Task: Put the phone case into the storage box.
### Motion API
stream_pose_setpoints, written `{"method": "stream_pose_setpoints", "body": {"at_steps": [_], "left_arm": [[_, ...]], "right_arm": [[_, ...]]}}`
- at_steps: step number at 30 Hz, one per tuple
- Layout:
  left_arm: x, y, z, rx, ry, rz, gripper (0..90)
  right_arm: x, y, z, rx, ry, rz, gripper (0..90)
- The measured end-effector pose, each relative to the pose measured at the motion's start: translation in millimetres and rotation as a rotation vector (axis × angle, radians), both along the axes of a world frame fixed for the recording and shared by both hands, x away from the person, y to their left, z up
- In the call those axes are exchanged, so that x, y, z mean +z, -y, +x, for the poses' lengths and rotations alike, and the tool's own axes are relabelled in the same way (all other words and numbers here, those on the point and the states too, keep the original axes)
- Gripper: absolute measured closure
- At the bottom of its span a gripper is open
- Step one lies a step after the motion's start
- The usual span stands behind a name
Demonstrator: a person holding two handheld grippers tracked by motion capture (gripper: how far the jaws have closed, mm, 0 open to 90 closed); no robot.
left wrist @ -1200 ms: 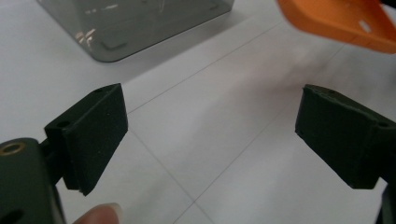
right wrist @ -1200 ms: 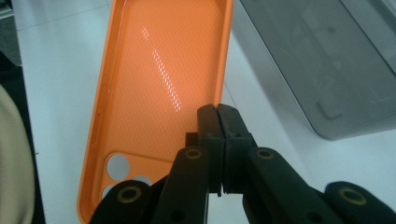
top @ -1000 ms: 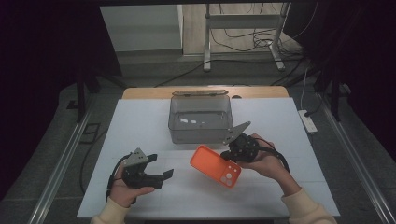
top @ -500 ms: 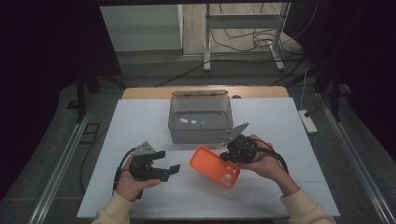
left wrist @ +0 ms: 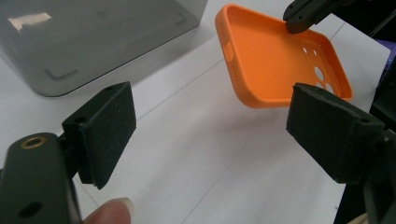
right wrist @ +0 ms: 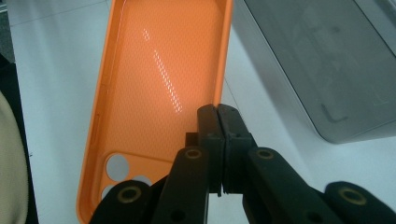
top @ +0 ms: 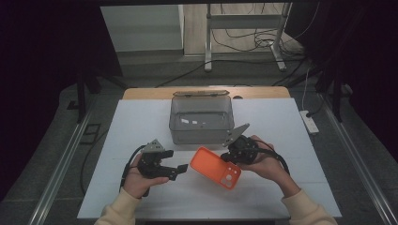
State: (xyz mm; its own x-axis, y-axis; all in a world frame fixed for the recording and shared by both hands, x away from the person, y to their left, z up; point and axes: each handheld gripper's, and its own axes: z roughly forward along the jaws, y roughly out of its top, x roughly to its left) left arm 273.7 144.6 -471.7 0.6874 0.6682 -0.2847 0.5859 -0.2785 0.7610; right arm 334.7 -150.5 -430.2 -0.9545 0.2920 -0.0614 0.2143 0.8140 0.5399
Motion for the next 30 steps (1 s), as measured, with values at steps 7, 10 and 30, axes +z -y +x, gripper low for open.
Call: {"method": "stream_pose_setpoints", "body": {"at_steps": [7, 10, 30], "left_arm": [[1.3, 5.2, 2.6, -0.021, -0.008, -0.012, 16.7], [1.6, 8.9, 4.3, -0.033, -0.011, -0.011, 16.9], [4.3, 25.3, 13.9, -0.074, -0.018, -0.001, 17.6]], "right_arm": [[-0.2, -0.8, -0.8, 0.004, 0.003, -0.002, 88.7], [-0.2, -0.6, -0.7, 0.004, 0.004, -0.002, 88.7], [-0.8, -3.5, -3.1, 0.016, 0.009, -0.002, 88.6]]}}
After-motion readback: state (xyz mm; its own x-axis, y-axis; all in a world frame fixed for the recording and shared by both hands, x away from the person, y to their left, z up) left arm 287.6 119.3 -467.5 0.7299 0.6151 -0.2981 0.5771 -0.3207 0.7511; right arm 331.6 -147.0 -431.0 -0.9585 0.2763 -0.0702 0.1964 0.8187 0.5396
